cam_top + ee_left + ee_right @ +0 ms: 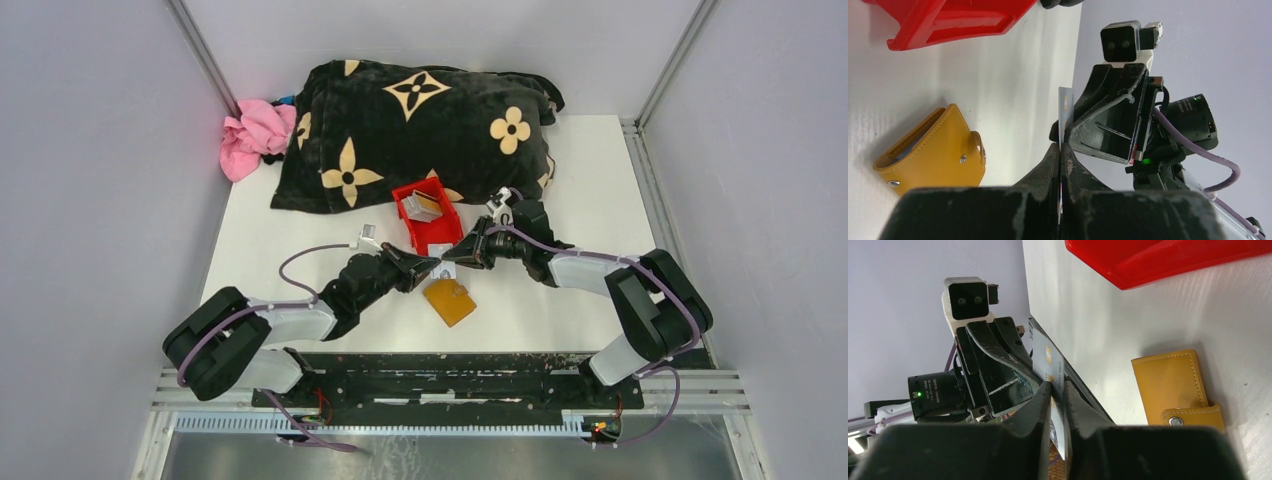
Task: Put the credit cards into the card holder
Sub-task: Pick up the credit card from the storage box, then open the card holder at the center of the board.
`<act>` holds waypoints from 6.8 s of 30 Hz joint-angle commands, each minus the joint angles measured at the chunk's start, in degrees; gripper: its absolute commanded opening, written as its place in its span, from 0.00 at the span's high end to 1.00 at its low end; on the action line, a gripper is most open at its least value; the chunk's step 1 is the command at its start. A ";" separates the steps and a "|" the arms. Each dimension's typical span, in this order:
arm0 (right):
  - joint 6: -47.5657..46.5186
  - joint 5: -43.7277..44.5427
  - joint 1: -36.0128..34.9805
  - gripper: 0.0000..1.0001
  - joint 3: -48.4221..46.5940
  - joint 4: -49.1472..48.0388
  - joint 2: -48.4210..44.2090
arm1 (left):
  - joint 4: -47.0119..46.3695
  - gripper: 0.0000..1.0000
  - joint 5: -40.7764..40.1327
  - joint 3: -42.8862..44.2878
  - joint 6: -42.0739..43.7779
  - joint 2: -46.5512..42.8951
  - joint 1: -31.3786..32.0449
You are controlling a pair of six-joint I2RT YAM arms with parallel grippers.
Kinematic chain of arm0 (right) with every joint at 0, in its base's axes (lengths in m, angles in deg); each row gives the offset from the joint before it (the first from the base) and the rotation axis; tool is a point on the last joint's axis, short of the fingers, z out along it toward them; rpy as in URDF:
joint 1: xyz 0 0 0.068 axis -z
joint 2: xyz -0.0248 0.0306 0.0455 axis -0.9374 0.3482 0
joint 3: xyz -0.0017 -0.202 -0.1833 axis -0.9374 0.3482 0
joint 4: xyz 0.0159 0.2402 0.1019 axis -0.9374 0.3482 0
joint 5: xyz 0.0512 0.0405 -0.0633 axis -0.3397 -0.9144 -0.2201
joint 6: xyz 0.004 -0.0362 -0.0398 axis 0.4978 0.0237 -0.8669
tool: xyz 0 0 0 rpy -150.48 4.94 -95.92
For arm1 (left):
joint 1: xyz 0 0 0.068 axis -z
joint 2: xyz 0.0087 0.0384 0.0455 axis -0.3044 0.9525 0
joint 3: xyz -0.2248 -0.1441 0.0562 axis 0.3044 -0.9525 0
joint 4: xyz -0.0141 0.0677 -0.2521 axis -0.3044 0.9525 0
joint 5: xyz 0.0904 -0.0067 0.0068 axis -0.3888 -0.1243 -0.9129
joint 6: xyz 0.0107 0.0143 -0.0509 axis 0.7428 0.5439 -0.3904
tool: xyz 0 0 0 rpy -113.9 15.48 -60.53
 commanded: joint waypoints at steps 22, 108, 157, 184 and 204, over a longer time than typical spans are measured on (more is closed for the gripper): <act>-30.69 8.01 -2.33 0.99 -17.19 42.03 -7.20 | 24.06 0.49 -10.47 -5.59 1.87 -14.87 4.30; -50.76 37.82 -10.95 0.99 -22.12 54.15 4.89 | 57.41 0.93 -19.33 21.65 7.54 15.83 14.98; -42.75 26.99 -3.46 0.99 -16.48 45.17 1.08 | 56.01 0.95 -16.43 18.90 8.95 17.58 11.47; -39.43 24.65 -0.30 0.99 -13.24 41.96 -1.36 | 56.53 0.95 -16.03 18.32 9.78 18.61 11.50; -39.07 23.04 0.92 0.99 -13.01 41.51 -2.24 | 56.53 0.96 -15.51 18.76 9.37 19.42 11.48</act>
